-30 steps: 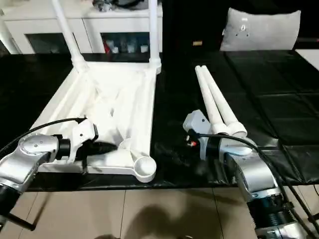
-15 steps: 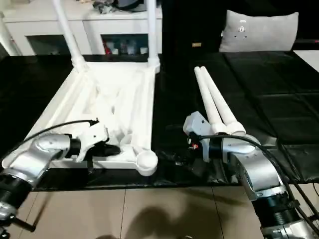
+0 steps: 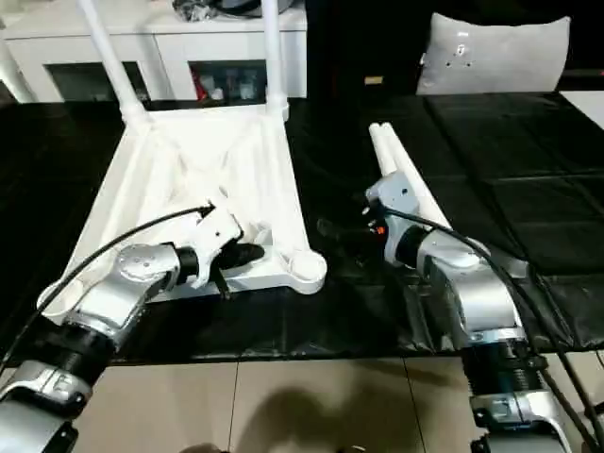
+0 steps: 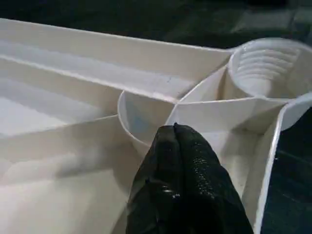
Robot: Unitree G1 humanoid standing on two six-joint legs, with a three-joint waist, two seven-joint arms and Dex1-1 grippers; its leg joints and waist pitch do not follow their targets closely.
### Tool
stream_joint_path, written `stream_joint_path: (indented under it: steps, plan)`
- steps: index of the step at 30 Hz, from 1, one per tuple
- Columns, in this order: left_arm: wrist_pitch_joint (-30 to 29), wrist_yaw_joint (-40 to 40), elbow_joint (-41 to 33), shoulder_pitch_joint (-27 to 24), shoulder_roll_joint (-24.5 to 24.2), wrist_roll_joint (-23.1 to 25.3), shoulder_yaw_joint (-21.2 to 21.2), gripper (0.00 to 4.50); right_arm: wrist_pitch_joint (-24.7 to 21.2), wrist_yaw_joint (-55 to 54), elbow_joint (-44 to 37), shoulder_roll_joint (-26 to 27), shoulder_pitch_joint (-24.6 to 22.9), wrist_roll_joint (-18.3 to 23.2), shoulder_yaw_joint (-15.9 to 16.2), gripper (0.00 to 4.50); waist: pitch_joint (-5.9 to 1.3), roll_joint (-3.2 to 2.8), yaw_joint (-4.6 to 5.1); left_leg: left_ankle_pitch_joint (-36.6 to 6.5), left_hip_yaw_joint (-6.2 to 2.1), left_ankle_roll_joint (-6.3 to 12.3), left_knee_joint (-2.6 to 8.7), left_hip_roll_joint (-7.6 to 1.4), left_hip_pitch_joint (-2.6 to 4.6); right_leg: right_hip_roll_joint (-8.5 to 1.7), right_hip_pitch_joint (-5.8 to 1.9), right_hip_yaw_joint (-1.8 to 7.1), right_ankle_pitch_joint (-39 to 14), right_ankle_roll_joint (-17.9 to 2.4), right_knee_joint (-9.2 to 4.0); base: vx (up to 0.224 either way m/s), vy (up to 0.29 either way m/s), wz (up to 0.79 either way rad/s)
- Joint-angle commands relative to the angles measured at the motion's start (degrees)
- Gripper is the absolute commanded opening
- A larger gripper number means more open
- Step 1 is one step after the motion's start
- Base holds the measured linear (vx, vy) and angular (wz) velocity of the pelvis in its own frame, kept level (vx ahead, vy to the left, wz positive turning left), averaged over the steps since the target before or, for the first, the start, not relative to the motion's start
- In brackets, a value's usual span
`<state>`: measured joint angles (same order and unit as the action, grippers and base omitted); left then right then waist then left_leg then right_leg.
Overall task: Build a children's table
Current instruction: Rotate table base, then pick table leg
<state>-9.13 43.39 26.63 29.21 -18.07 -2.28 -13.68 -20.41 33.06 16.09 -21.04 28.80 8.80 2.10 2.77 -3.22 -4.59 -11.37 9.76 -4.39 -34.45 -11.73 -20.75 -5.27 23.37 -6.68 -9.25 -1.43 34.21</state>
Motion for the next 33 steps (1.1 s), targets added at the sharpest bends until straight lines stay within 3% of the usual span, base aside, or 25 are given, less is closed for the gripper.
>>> stream_joint_path:
  steps: [1,2,4,5,6,7,8,9,14,15,16,17,18,21,22,27,33]
  plan:
    - [-2.67,0.64,-3.90,-1.92,-2.29,-1.51,1.96,0.33,-5.83,-8.07,3.52,0.64,3.40,-3.67,-0.67,4.50,-4.46,0.42,-0.03,-5.02,-0.32,1.97,3.57,-1.06,0.19,-2.91,-3.53,2.91,-10.55,-11.14,-3.12,0.000,0.000,0.00]
    - [-3.38,1.17,-5.54,-2.83,-2.94,-1.78,2.19,0.41,-8.53,-9.81,5.47,1.13,4.98,-4.16,-0.78,4.50,-4.40,0.39,0.19,-4.98,-0.30,2.06,3.62,-0.87,-0.10,-2.80,-3.65,2.88,-10.81,-11.13,-3.16,0.000,0.000,0.00]
    - [-4.24,2.03,-8.00,-4.15,-3.90,-2.01,2.41,0.41,-12.66,-11.73,8.32,1.73,7.32,-4.69,-0.89,4.50,-4.25,0.17,0.29,-6.91,-0.15,1.36,3.57,-0.82,0.23,-2.86,-3.49,2.94,-12.89,-10.67,-3.43,0.000,0.000,0.00]
    - [-5.20,3.23,-11.16,-5.28,-5.00,-2.28,2.46,0.70,-12.79,-12.81,12.69,2.30,10.22,-4.34,-1.62,4.50,-4.19,0.70,0.41,-7.12,-0.10,1.38,3.67,-0.87,0.13,-2.90,-3.54,2.96,-13.36,-10.49,-3.53,0.000,0.000,0.00]
    - [-5.20,3.23,-11.16,-5.28,-5.00,-2.28,2.46,0.78,-12.79,-12.81,12.69,2.30,10.22,-4.34,-1.62,4.50,-4.09,0.21,0.16,-7.90,-0.01,1.25,3.61,-0.94,0.38,-2.96,-3.20,3.00,-14.32,-10.24,-3.74,0.000,0.000,0.00]
    - [-5.74,4.13,-12.81,-5.65,-6.07,-2.05,1.97,0.78,-11.79,-13.87,16.31,2.34,12.15,-4.64,-1.69,4.50,-4.09,0.21,0.16,-7.90,-0.01,1.25,3.61,-0.94,0.38,-2.96,-3.20,3.00,-14.32,-10.24,-3.74,0.000,0.000,0.00]
    - [-6.64,4.73,-14.76,-5.95,-7.19,-1.60,1.58,0.90,-10.28,-15.35,21.50,2.59,14.81,-4.90,-2.01,4.50,-4.12,0.58,-0.04,-7.43,0.01,1.01,3.70,-0.99,0.36,-2.89,-3.26,3.11,-13.02,-10.63,-3.34,0.000,0.000,0.00]
    - [-6.64,4.73,-14.76,-5.95,-7.19,-1.60,1.58,1.02,-10.28,-15.35,21.50,2.59,14.81,-4.90,-2.01,4.50,-4.21,0.48,-0.01,-7.54,-0.09,0.71,3.71,-1.02,0.43,-3.02,-3.24,3.09,-12.88,-11.03,-3.07,0.000,0.000,0.00]
    - [-9.99,5.78,-21.48,-6.18,-9.30,-1.73,0.93,1.41,-5.42,-21.20,36.31,3.27,22.81,-7.08,-3.14,4.50,-4.12,0.70,0.00,-7.56,0.15,0.07,3.57,-0.87,0.32,-3.03,-3.32,3.25,-12.13,-11.99,-2.78,0.000,0.000,0.00]
    - [-10.64,5.76,-22.24,-6.16,-9.29,-1.80,0.94,1.53,-4.74,-22.16,38.03,3.20,23.71,-7.58,-3.30,4.50,-4.07,1.42,0.08,-7.26,0.30,0.20,3.60,-0.91,0.30,-3.00,-3.28,3.30,-12.01,-11.94,-2.83,0.000,0.000,0.00]
    - [-11.13,5.81,-22.86,-6.20,-9.30,-1.84,0.94,1.65,-3.88,-23.23,40.13,2.94,24.66,-7.72,-3.74,4.50,-4.11,1.11,-0.03,-6.46,0.22,0.57,3.51,-0.77,0.08,-2.95,-3.49,3.31,-11.53,-11.82,-2.57,0.000,0.000,0.00]
    - [-11.54,5.86,-23.29,-6.28,-9.35,-1.86,0.94,1.72,-3.22,-23.91,41.83,2.72,25.39,-7.60,-4.12,4.50,-4.06,1.08,0.10,-6.55,0.32,0.57,3.41,-0.70,0.17,-2.90,-3.23,3.36,-11.68,-11.81,-2.59,0.000,0.000,0.00]
    - [-11.84,5.93,-23.72,-6.42,-9.43,-1.89,0.90,1.75,-2.93,-24.19,43.36,2.43,26.07,-7.39,-4.47,4.50,-4.04,1.51,0.14,-6.59,0.40,0.76,3.40,-0.64,0.08,-2.81,-3.32,3.37,-11.70,-11.67,-2.67,0.000,0.000,0.00]
    - [-12.22,6.03,-24.43,-6.86,-9.73,-1.91,0.76,2.03,-2.72,-24.38,45.25,1.91,27.01,-7.14,-4.77,4.50,-4.11,1.41,0.08,-6.23,0.44,1.22,3.26,-0.53,-0.01,-2.70,-3.34,3.36,-11.30,-11.55,-2.48,0.000,0.000,0.00]
    - [-12.67,6.04,-24.98,-7.17,-9.95,-1.95,0.68,2.12,-2.59,-24.45,46.50,1.68,27.64,-6.96,-4.92,4.50,-4.01,1.87,0.15,-6.55,0.54,1.45,3.25,-0.53,-0.05,-2.66,-3.28,3.35,-11.85,-11.37,-2.63,0.000,0.000,0.00]
    - [-13.97,6.35,-26.25,-7.86,-10.64,-1.79,0.31,2.50,-4.36,-23.67,49.53,1.58,28.95,-6.29,-5.92,4.50,-3.91,1.67,0.54,-7.40,0.42,1.36,3.22,-0.61,-0.19,-2.66,-3.19,3.21,-14.66,-10.68,-2.74,0.000,0.000,0.00]
    - [-14.96,6.89,-27.28,-8.14,-10.89,-1.58,-0.08,3.01,-10.16,-16.55,53.36,2.13,29.78,-6.36,-5.06,4.50,-4.02,1.57,0.99,-6.92,0.38,2.23,3.01,-0.72,-0.36,-2.60,-3.27,3.07,-12.69,-12.32,-2.42,0.000,0.000,0.00]
